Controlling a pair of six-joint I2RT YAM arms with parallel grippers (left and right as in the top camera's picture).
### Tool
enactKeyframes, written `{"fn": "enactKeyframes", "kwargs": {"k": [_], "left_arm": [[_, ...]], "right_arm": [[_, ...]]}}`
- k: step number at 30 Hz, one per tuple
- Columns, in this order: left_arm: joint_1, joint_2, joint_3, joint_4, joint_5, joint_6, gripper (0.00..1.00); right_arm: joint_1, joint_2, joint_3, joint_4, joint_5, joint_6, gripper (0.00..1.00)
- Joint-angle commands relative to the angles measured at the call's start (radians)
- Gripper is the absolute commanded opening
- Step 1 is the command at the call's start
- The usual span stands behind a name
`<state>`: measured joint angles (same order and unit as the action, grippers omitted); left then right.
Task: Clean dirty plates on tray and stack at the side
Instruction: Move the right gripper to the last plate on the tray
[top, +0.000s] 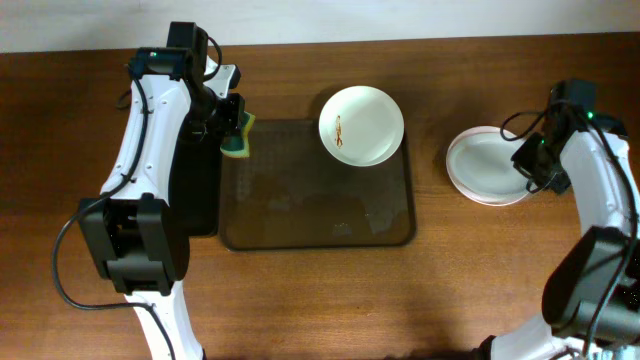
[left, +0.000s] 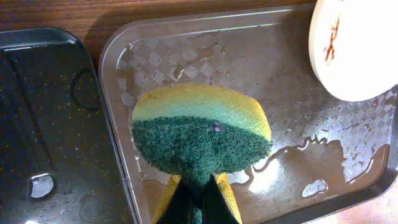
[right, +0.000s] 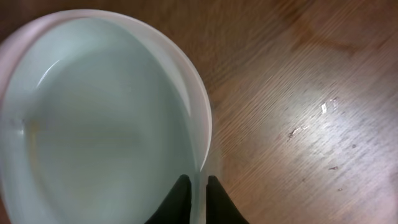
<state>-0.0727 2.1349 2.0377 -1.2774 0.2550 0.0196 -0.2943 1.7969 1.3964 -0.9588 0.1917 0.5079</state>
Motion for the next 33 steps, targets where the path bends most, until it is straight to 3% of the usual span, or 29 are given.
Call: {"fn": "enactKeyframes", "kwargs": {"k": [1, 4, 8, 11, 14, 17, 19, 24, 26, 29, 31, 33], "left_arm": [[-0.001, 0.000, 0.007, 0.002, 0.011, 0.019, 0.01], [-0.001, 0.000, 0.007, 0.002, 0.011, 0.019, 0.01], [-0.001, 0.000, 0.007, 0.002, 0.011, 0.019, 0.01], [-0.001, 0.000, 0.007, 0.001, 0.011, 0.019, 0.01], [-0.001, 0.000, 0.007, 0.001, 0.011, 0.019, 0.01], [-0.001, 0.000, 0.007, 0.001, 0.011, 0.019, 0.01], [-0.001, 0.000, 0.007, 0.001, 0.011, 0.019, 0.01], [-0.001, 0.000, 0.007, 0.000, 0.011, 0.019, 0.01], [-0.001, 0.000, 0.007, 0.000, 0.011, 0.019, 0.01], [-0.002, 0.000, 0.007, -0.002, 0.011, 0.019, 0.01], [-0.003, 0.000, 0.007, -0.001, 0.011, 0.019, 0.01], [-0.003, 0.000, 0.007, -0.002, 0.011, 0.019, 0.01]], "right_arm": [[0.000, 0.012, 0.011, 0.005, -0.106, -0.048, 0.76], [0.069, 0.000, 0.135, -0.008, -0.351, -0.138, 0.81], [0.293, 0.023, 0.161, 0.115, -0.340, -0.045, 0.79], [0.424, 0.113, 0.161, 0.141, -0.254, 0.084, 0.67], [0.506, 0.241, 0.161, 0.203, -0.254, 0.104, 0.59], [0.525, 0.319, 0.161, 0.216, -0.267, 0.137, 0.43], [0.538, 0.352, 0.161, 0.179, -0.314, 0.124, 0.28], [0.678, 0.354, 0.150, -0.015, -0.321, 0.072, 0.16], [0.721, 0.352, 0.153, -0.059, -0.375, 0.072, 0.16], [0.752, 0.342, 0.159, -0.093, -0.403, 0.048, 0.26], [0.739, 0.333, 0.213, -0.105, -0.402, -0.046, 0.35], [0.718, 0.330, 0.288, -0.116, -0.399, -0.185, 0.50]]}}
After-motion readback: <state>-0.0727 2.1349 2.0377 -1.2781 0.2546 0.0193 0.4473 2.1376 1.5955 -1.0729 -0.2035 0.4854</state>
